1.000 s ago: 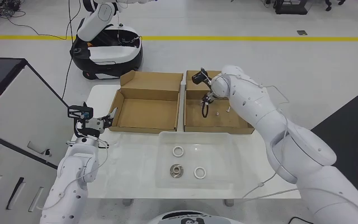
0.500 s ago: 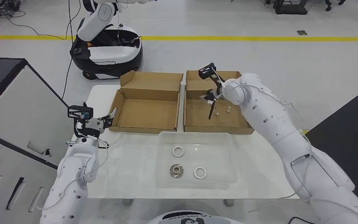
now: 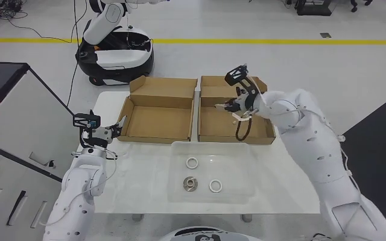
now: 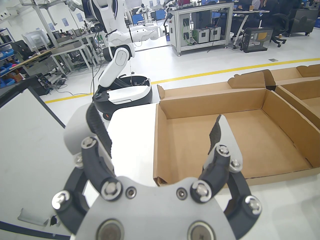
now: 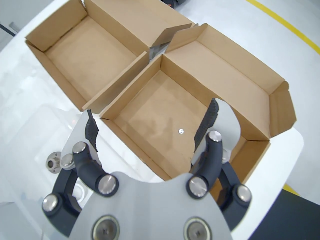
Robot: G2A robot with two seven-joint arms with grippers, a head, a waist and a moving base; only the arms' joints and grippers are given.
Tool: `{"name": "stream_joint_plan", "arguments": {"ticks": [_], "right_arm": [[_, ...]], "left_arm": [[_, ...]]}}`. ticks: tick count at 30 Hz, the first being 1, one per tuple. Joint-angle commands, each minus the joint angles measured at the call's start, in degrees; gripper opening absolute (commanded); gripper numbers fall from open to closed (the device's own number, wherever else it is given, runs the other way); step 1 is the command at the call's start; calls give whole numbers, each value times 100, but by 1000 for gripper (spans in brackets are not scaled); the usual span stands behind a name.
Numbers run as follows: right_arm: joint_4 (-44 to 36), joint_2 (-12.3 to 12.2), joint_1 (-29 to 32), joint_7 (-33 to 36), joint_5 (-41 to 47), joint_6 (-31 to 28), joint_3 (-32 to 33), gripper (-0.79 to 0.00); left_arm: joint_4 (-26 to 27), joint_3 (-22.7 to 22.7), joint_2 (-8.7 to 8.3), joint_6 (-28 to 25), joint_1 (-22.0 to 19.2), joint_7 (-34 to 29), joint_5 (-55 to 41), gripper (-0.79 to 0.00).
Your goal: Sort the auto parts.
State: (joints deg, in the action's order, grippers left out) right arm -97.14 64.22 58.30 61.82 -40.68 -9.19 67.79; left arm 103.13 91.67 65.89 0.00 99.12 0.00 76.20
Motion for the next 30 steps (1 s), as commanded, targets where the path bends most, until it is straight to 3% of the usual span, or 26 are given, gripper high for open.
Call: {"name": "stream_joint_plan", "arguments": {"ticks": [1, 14, 24, 30], "right_arm": [[-192, -41, 176, 103, 470, -89, 280, 0], [-972, -329, 1263, 932, 2801, -536, 2072, 0], [-764, -495, 2020, 1303, 4450, -885, 3348, 0], [-560, -532, 2184, 1287, 5054, -1049, 3664, 0]], "left_arm": [[0, 0, 0, 0, 0, 0, 0, 0], [0, 0, 0, 0, 0, 0, 0, 0], [0, 0, 0, 0, 0, 0, 0, 0], [0, 0, 0, 0, 0, 0, 0, 0]]}}
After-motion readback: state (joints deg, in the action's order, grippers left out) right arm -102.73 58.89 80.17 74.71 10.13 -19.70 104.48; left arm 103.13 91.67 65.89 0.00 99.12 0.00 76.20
